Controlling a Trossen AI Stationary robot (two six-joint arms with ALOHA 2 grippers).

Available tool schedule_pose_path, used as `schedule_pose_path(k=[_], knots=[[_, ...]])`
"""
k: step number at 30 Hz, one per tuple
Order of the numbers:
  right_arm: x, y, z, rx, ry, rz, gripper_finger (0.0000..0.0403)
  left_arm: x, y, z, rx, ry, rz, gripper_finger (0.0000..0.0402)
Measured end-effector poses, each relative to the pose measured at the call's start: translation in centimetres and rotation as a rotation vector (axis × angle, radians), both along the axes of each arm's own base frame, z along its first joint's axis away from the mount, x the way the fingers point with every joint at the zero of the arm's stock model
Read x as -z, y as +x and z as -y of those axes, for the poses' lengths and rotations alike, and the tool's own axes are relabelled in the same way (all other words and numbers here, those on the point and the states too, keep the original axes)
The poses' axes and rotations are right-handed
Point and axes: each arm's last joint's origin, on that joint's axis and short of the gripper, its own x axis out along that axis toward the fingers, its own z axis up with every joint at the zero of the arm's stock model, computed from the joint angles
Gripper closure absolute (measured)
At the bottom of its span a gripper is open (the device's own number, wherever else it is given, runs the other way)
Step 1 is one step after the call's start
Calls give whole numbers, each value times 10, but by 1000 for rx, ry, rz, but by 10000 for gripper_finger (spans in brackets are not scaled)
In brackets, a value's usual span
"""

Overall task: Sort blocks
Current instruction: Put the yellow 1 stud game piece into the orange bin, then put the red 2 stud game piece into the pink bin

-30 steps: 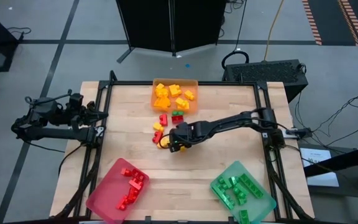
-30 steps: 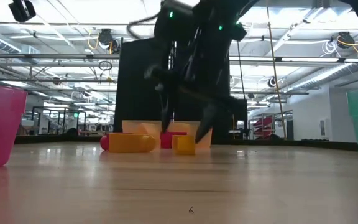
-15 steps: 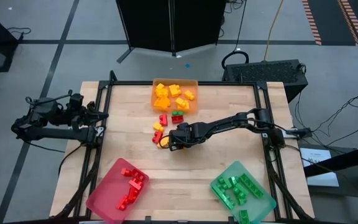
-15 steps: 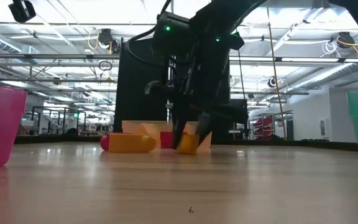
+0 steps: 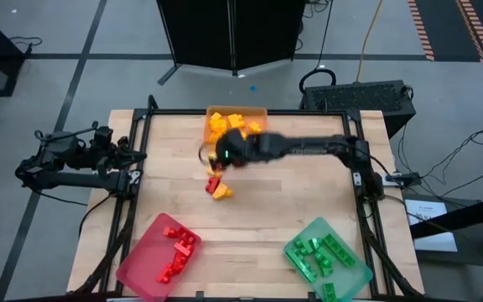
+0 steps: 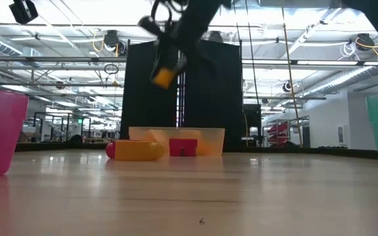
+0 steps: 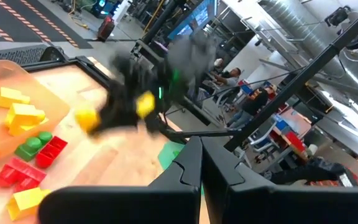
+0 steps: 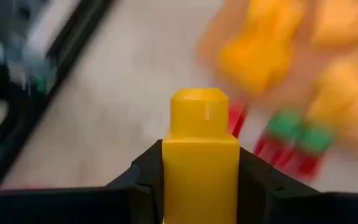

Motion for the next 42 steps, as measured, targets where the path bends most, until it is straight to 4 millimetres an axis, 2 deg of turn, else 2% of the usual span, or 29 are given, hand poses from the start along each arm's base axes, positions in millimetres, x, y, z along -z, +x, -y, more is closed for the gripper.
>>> schedule_pose_path(k=[3, 7, 10, 14, 20, 26, 29, 32, 35, 39, 42], knots=[[-27, -9, 43, 80, -102, -13, 291, 0, 0, 0, 0, 0, 0, 398], [-33, -25, 99, 175, -123, -32, 291, 0, 0, 0, 0, 0, 0, 398], [-24, -34, 125, 234, -92, -76, 291, 0, 0, 0, 0, 0, 0, 398], [2, -43, 152, 286, 0, -176, 291, 0, 0, 0, 0, 0, 0, 398], [33, -37, 169, 217, 99, -208, 284, 0, 0, 0, -1, 0, 0, 398], [41, -34, 170, 191, 144, -194, 133, 0, 0, 0, -1, 0, 0, 398], [37, -34, 169, 185, 140, -183, 96, 0, 0, 0, -1, 0, -1, 398], [25, -31, 157, 141, 150, -138, 89, 0, 0, 0, -1, -1, -1, 398], [12, -21, 123, 80, 119, -130, 97, 0, 0, 0, -1, -1, -1, 398], [18, -9, 74, 72, 44, -211, 103, 0, 0, 0, -1, -1, -1, 398], [25, -1, 51, 56, -29, -245, 103, 0, 0, 0, -1, 0, -1, 398]])
